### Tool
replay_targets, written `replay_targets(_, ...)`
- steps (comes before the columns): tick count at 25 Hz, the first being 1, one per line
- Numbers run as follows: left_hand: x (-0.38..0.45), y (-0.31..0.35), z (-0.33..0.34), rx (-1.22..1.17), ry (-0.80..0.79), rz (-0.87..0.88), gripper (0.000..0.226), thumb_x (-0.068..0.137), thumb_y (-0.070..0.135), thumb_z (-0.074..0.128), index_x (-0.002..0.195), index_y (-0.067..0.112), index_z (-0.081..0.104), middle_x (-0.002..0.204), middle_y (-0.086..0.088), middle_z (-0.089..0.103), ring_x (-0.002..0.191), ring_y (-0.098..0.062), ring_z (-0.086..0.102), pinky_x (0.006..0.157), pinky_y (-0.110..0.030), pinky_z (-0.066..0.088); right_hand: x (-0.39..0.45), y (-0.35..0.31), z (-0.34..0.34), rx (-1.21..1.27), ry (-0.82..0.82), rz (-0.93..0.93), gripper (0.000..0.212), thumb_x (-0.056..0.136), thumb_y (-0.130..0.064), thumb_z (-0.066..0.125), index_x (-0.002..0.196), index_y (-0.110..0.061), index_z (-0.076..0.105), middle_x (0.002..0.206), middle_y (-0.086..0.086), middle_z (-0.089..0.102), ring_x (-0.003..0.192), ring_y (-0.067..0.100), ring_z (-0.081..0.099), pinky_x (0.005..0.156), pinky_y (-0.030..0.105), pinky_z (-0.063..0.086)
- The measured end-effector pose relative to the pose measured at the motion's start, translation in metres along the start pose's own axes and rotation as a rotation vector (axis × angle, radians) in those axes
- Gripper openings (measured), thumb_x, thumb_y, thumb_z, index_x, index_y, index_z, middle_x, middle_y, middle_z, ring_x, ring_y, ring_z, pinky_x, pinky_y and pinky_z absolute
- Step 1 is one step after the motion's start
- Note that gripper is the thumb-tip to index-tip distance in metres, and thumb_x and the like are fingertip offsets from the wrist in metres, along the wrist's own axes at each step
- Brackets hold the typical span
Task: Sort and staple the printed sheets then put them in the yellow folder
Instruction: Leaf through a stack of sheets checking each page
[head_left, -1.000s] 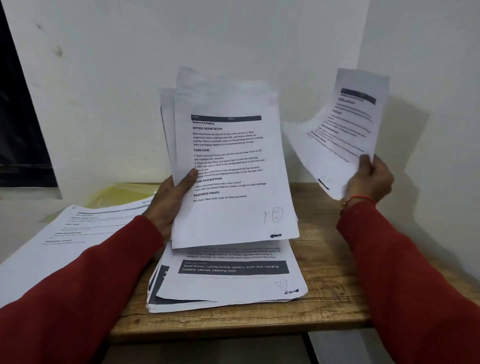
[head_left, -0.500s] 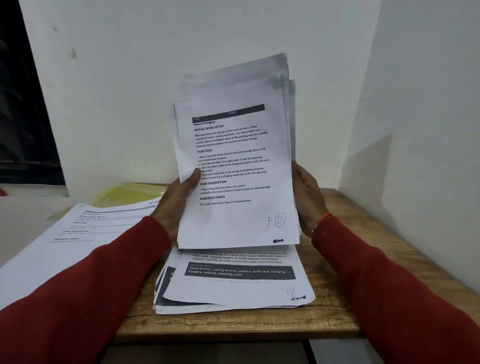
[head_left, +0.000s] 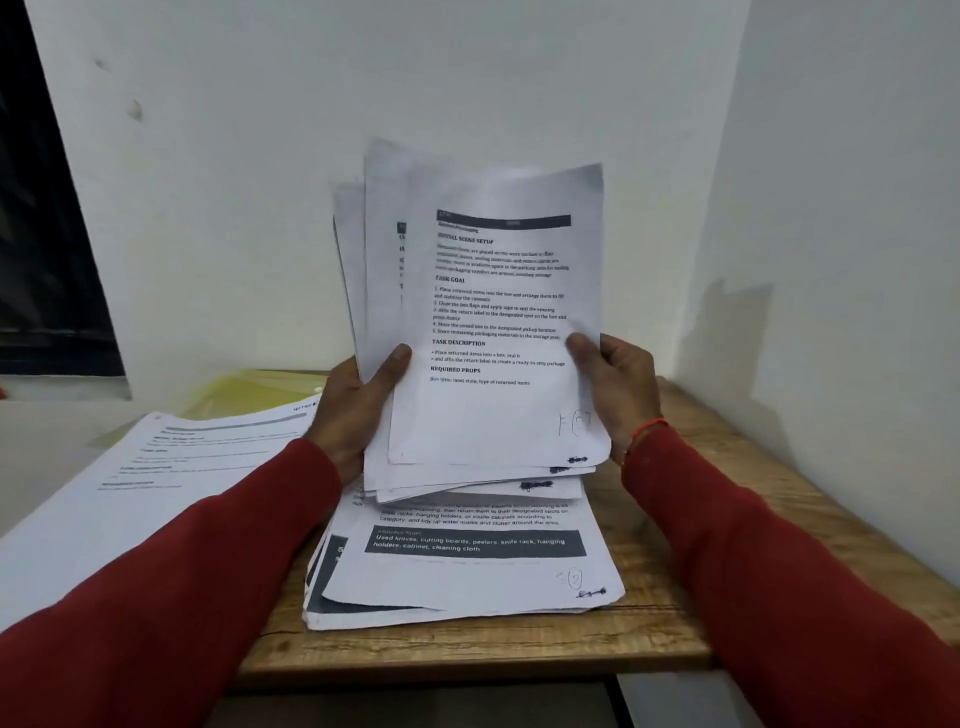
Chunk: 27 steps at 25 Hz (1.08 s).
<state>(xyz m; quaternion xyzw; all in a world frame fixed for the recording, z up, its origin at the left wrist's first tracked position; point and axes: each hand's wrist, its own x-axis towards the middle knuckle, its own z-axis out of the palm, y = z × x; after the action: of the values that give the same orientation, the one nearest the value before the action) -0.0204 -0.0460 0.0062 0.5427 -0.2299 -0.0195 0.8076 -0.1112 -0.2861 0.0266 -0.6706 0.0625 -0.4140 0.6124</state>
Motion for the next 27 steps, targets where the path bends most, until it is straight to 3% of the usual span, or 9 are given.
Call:
replay_targets(3, 0.003, 0.002, -0.004, -0.023, 0.036, 0.021, 0.030, 0.093, 0.023, 0.066, 0.119, 0.009, 0.068, 0.112, -0.009, 0.075, 0.101, -0.025, 0.072, 0.084, -0.039, 0.059, 0.022, 0.006, -0.022, -0.056, 0.266, -0.095, 0.032, 0.089, -0.024, 0.064, 0.073, 0.003, 0.060, 0.068, 0.002, 0.046, 0.066, 0.013, 0.041, 0.061, 0.033, 0.037)
replay_targets(5, 0.004, 0.003, -0.007, -0.036, 0.040, 0.035, 0.029, 0.093, 0.021, 0.067, 0.119, 0.009, 0.068, 0.113, -0.009, 0.074, 0.103, -0.026, 0.072, 0.086, -0.040, 0.058, 0.035, 0.005, -0.050, -0.168, 0.516, -0.136, 0.029, 0.088, -0.027, 0.060, 0.088, -0.001, 0.072, 0.078, -0.002, 0.061, 0.076, 0.009, 0.050, 0.071, 0.032, 0.045)
replay_targets(8, 0.006, 0.005, -0.009, -0.057, 0.044, 0.043, 0.034, 0.093, 0.022, 0.067, 0.123, 0.007, 0.065, 0.116, -0.011, 0.073, 0.106, -0.028, 0.071, 0.088, -0.043, 0.058, 0.040, 0.005, -0.079, -0.277, 0.672, -0.158, 0.026, 0.094, -0.021, 0.056, 0.105, -0.005, 0.073, 0.091, 0.000, 0.067, 0.087, 0.010, 0.056, 0.074, 0.010, 0.043)
replay_targets(12, 0.006, 0.008, -0.008, -0.074, 0.016, 0.035, 0.029, 0.095, 0.023, 0.064, 0.120, 0.010, 0.067, 0.118, -0.011, 0.072, 0.105, -0.027, 0.071, 0.089, -0.041, 0.058, 0.035, 0.008, -0.055, -0.219, 0.371, -0.135, 0.025, 0.090, -0.023, 0.062, 0.067, -0.012, 0.061, 0.063, -0.007, 0.051, 0.069, 0.012, 0.047, 0.069, 0.027, 0.041)
replay_targets(16, 0.007, 0.003, -0.008, -0.122, -0.001, -0.023, 0.034, 0.096, 0.023, 0.062, 0.127, 0.010, 0.064, 0.123, -0.010, 0.071, 0.112, -0.028, 0.068, 0.095, -0.045, 0.056, 0.006, -0.004, -0.007, 0.019, -0.074, -0.052, 0.013, 0.096, -0.011, 0.059, 0.090, -0.014, 0.070, 0.078, -0.005, 0.070, 0.070, 0.008, 0.061, 0.067, 0.024, 0.052)
replay_targets(20, 0.011, -0.003, -0.010, -0.151, -0.040, -0.127, 0.038, 0.097, 0.025, 0.060, 0.133, 0.011, 0.060, 0.127, -0.010, 0.068, 0.117, -0.029, 0.066, 0.101, -0.050, 0.051, -0.014, -0.013, 0.006, 0.187, -0.273, 0.140, 0.032, 0.102, -0.038, 0.048, 0.098, -0.013, 0.068, 0.095, 0.007, 0.071, 0.086, 0.022, 0.066, 0.074, 0.030, 0.053)
replay_targets(22, 0.010, -0.006, -0.008, -0.125, -0.034, -0.128, 0.038, 0.096, 0.025, 0.061, 0.132, 0.011, 0.061, 0.125, -0.010, 0.069, 0.115, -0.030, 0.067, 0.100, -0.051, 0.051, -0.018, -0.017, 0.008, 0.157, -0.332, 0.176, 0.041, 0.099, -0.050, 0.043, 0.114, -0.019, 0.066, 0.106, -0.004, 0.074, 0.097, 0.011, 0.070, 0.078, 0.023, 0.055)
replay_targets(25, 0.007, -0.009, -0.005, -0.095, -0.017, -0.102, 0.038, 0.094, 0.027, 0.064, 0.129, 0.011, 0.063, 0.121, -0.010, 0.071, 0.112, -0.029, 0.068, 0.098, -0.050, 0.052, -0.021, -0.015, 0.010, 0.124, -0.208, 0.118, 0.033, 0.086, -0.021, 0.074, 0.115, -0.012, 0.058, 0.104, 0.005, 0.074, 0.087, 0.019, 0.073, 0.069, 0.028, 0.058)
replay_targets(27, 0.004, -0.008, -0.003, -0.100, -0.042, -0.113, 0.041, 0.094, 0.030, 0.065, 0.130, 0.012, 0.062, 0.121, -0.009, 0.071, 0.112, -0.028, 0.068, 0.096, -0.049, 0.054, -0.019, -0.012, 0.009, 0.118, -0.093, 0.095, 0.028, 0.081, -0.009, 0.078, 0.102, -0.006, 0.060, 0.095, 0.011, 0.074, 0.075, 0.022, 0.072, 0.067, 0.033, 0.059)
